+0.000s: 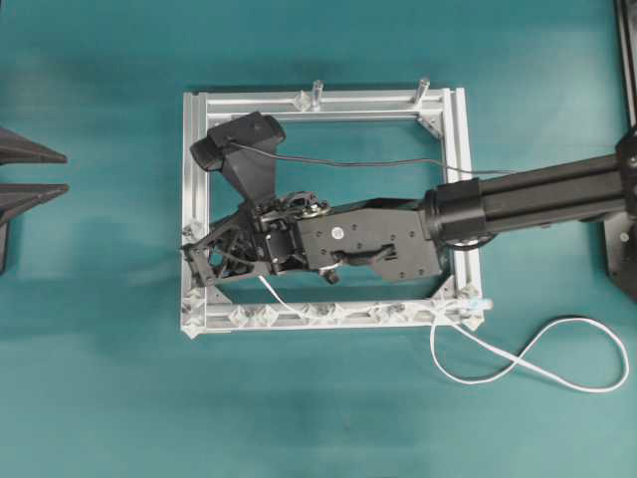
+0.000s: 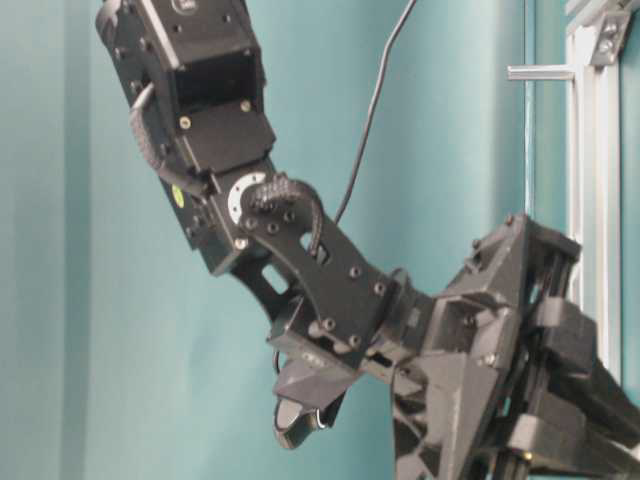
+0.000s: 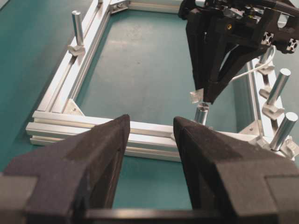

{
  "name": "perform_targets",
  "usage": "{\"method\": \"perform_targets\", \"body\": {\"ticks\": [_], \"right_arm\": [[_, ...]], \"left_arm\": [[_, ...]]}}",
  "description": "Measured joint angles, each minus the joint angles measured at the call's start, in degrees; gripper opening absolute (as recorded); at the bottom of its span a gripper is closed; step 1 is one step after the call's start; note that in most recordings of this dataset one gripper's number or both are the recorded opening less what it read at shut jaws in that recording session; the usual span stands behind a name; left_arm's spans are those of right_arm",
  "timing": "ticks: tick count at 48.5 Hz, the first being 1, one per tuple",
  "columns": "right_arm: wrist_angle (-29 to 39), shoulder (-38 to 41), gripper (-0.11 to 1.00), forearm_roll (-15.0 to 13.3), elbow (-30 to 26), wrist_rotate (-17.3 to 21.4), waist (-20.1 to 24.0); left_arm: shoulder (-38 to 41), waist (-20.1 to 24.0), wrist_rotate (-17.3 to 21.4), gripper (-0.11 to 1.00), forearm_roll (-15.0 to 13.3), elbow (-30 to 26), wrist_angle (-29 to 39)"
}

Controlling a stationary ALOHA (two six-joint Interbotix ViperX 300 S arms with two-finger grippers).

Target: Move the cable alternately left and right between 8 closely spaced pins so it hooks onto each one.

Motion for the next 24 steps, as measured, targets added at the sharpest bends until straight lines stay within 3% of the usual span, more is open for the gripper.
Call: {"method": "perform_targets", "body": {"ticks": [24], "right_arm": [[-0.3, 0.1, 0.15, 4.0, -0.4, 0.4, 3.2]], "left_arm": [[0.1, 0.0, 0.0, 0.48, 0.0, 0.3, 0.0]]}}
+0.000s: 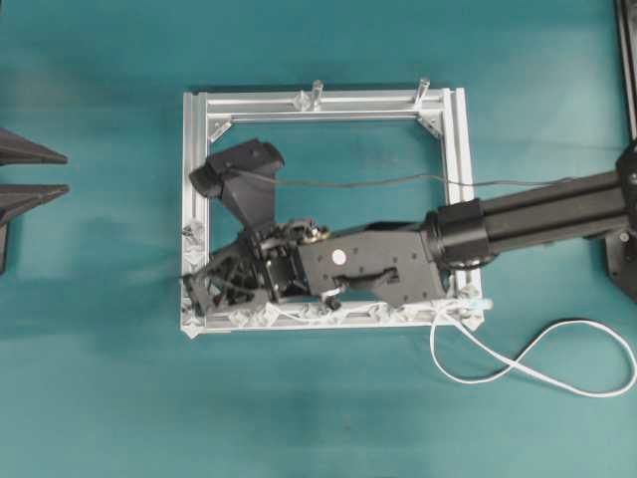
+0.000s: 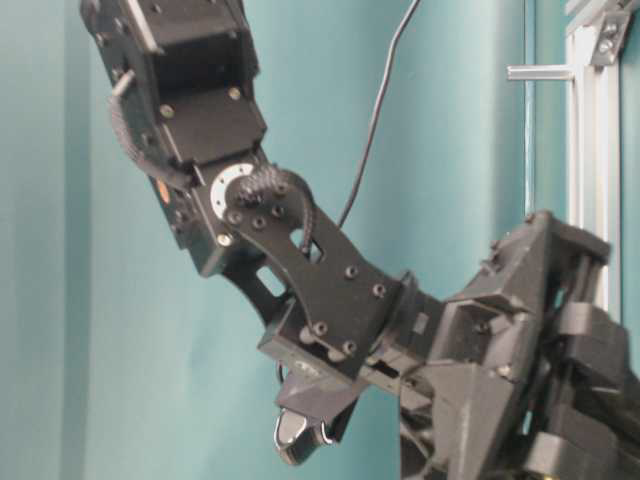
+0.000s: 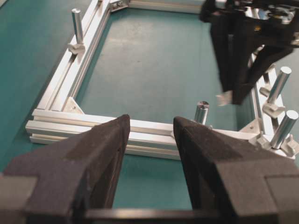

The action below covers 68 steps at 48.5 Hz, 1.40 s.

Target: Move the cable alternately left and right between 8 closely spaced pins so it hooks onto each one.

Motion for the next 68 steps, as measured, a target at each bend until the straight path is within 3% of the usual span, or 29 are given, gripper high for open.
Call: {"method": "perform_targets", "body": {"ticks": [23, 68], "right_arm": [[-2.2, 1.2, 0.15, 2.5, -1.3, -0.4, 1.8], [-2.4, 1.1, 0.15, 2.6, -1.5, -0.5, 2.8]], "left_arm": [[-0.1, 0.0, 0.0, 0.48, 0.0, 0.4, -0.7], [-0.1, 0.0, 0.0, 0.48, 0.0, 0.4, -0.7]]}}
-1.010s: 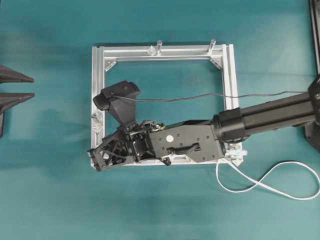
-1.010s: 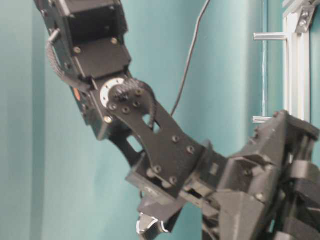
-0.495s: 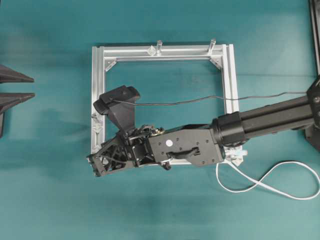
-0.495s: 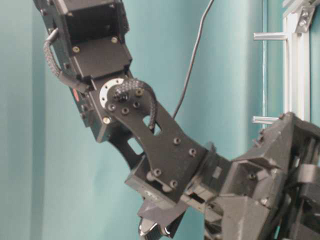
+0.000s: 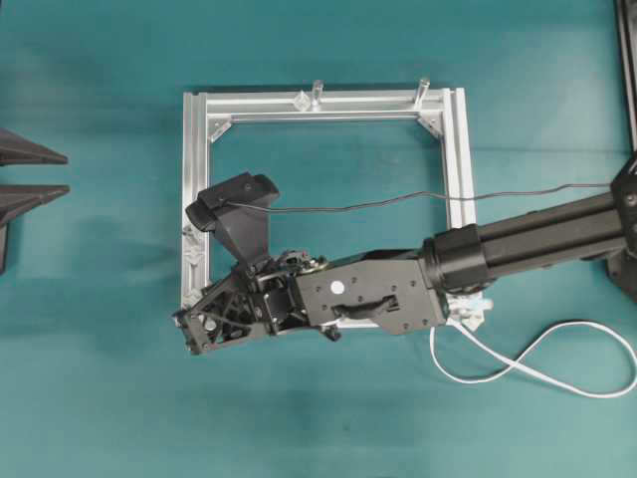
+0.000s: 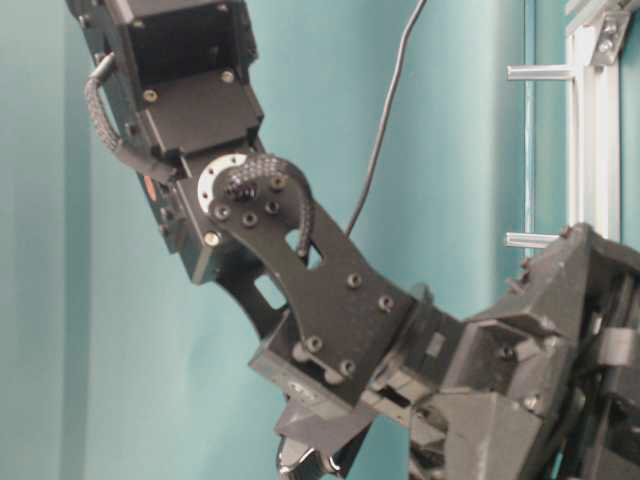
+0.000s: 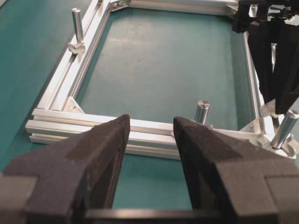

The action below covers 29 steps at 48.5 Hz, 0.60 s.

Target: Move the cable alternately left and right between 8 closely spaced pins so it hooks onto each one.

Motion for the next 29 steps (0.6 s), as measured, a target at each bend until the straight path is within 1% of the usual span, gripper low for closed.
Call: {"method": "perform_targets", "body": {"ticks": [10, 29], "right_arm": [[-0.1, 0.1, 0.15, 0.0, -0.5, 0.0, 0.4], [-0.2, 0.2, 0.15, 0.0, -3.0, 0.0, 3.4]], "left_arm": [[0.0, 0.0, 0.0, 0.48, 0.0, -0.1, 0.0], [0.0, 0.0, 0.0, 0.48, 0.0, 0.0, 0.0]]}}
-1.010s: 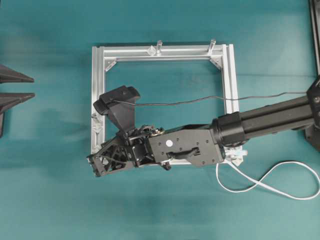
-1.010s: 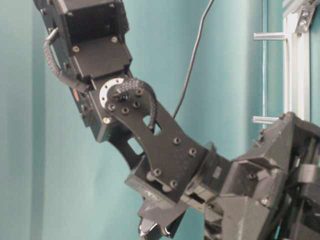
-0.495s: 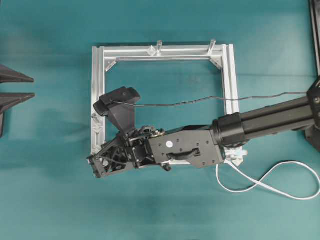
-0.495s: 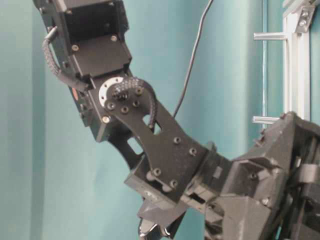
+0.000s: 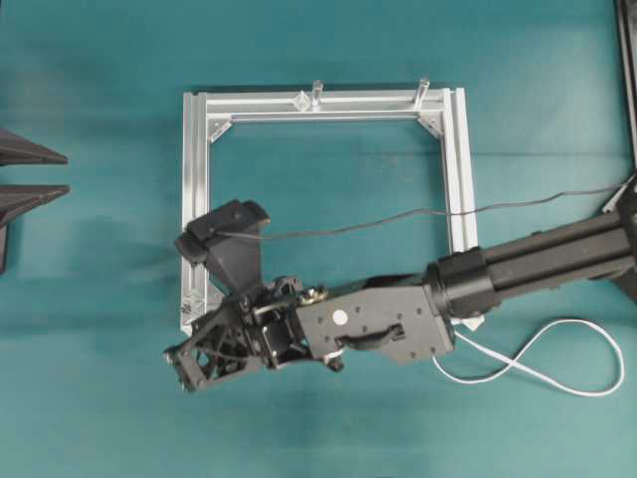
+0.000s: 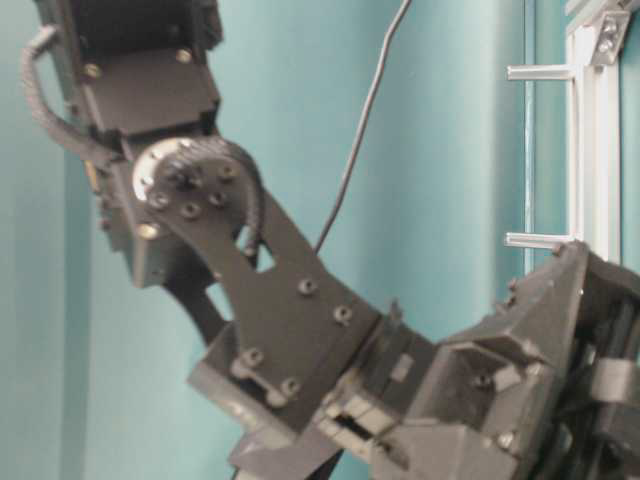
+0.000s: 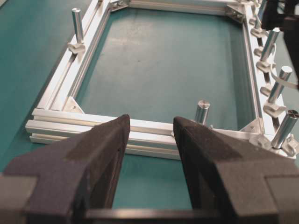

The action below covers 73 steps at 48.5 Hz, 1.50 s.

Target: Move the cable alternately left and right between 8 closely spaced pins so it hooks onto each one.

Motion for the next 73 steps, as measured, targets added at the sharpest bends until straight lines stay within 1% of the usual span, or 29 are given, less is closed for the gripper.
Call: {"method": "perform_targets", "body": {"ticks": [11, 19, 28, 35, 40, 49, 57, 73], "right_arm": [[0.0, 1.6, 0.15, 0.1, -1.8, -0.1, 0.7], [0.0, 3.3, 0.15, 0.0, -4.3, -0.7, 0.6], [0.0, 5.6, 0.15, 0.2, -8.3, -5.0, 0.5], [0.2, 7.6, 0.15, 2.0, -11.7, -8.4, 0.3], [0.2, 9.1, 0.15, 2.7, -14.0, -9.6, -0.3], [0.4, 11.7, 0.15, 2.7, -18.2, -11.2, -1.1], [0.8, 12.4, 0.15, 2.9, -19.4, -13.6, -1.6], [1.1, 13.0, 0.15, 2.9, -19.6, -14.1, -5.1]], "left_arm": [[0.0, 0.0, 0.0, 0.48, 0.0, 0.0, 0.0], [0.0, 0.0, 0.0, 0.48, 0.0, 0.0, 0.0], [0.1, 0.0, 0.0, 0.48, -0.1, -0.1, 0.0], [0.1, 0.0, 0.0, 0.48, 0.0, 0.0, 0.0], [0.0, 0.0, 0.0, 0.48, 0.0, 0.0, 0.0], [0.0, 0.0, 0.0, 0.48, 0.0, 0.0, 0.0], [0.1, 0.0, 0.0, 0.48, 0.0, -0.1, 0.1], [0.0, 0.0, -0.1, 0.48, 0.0, 0.0, 0.2]]}}
